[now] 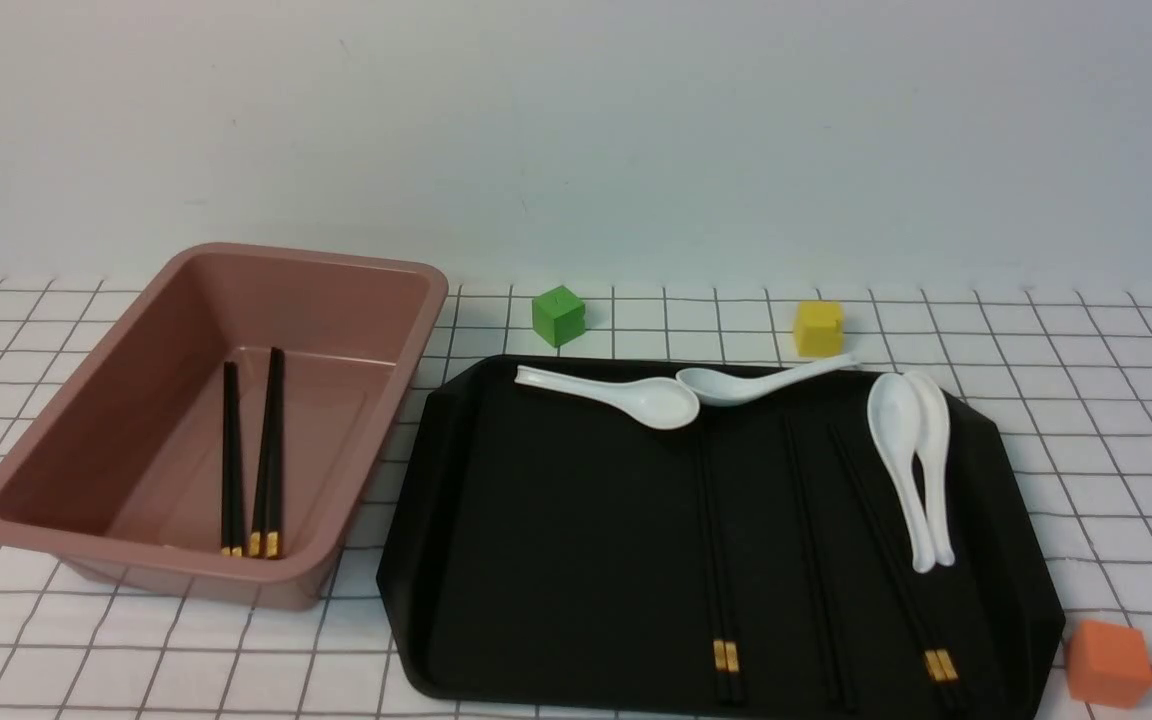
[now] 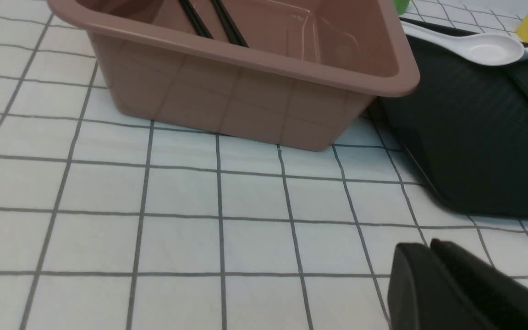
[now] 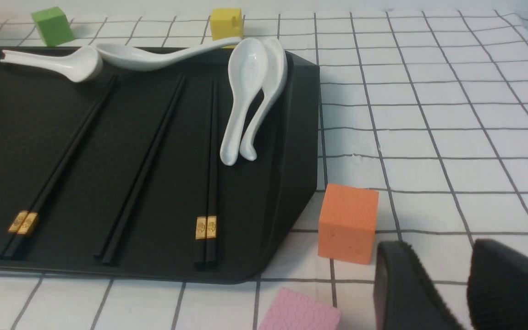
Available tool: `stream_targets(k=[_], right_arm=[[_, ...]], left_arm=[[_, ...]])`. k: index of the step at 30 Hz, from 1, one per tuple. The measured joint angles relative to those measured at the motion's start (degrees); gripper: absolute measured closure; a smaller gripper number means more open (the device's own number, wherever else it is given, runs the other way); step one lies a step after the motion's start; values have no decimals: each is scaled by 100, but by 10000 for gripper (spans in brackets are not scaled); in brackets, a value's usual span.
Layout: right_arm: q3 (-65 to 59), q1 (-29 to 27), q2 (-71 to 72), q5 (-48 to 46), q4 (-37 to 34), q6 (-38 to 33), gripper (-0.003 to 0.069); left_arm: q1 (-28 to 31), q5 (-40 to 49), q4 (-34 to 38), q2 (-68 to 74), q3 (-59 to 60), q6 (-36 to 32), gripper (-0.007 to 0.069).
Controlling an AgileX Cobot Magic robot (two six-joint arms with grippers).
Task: On white black tablecloth take chopsticks from black tray and put them in box.
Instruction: 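Reach over to the black tray and grasp a pair of chopsticks with the left gripper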
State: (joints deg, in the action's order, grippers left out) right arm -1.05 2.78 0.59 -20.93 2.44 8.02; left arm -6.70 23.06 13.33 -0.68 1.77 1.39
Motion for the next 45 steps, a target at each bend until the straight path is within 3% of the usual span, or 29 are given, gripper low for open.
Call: stream_targets(k=[22,25,27,28,29,33,39,42,45], right_arm=[[0,0,0,0,0,0,419],[0,0,0,0,0,0,419],[0,0,0,0,0,0,419],[0,0,0,0,0,0,419],[0,0,0,0,0,0,419],[0,0,0,0,0,0,419],[0,0,0,0,0,0,419],[0,0,0,0,0,0,419],[0,0,0,0,0,0,419]], left_arm=[[0,-15,115,0,0,0,566],[0,-195,1152,0,0,362,565],[0,-298,2577,0,0,943,565],[0,-307,2701,0,0,999,565],[0,-345,3546,0,0,1393,565],[0,-556,5324,0,0,1820,563],[0,-1188,6434,0,-60,1790,560],[0,-1181,6488,0,-636,1172,569],[0,-833,6161,458,-1634,430,630]])
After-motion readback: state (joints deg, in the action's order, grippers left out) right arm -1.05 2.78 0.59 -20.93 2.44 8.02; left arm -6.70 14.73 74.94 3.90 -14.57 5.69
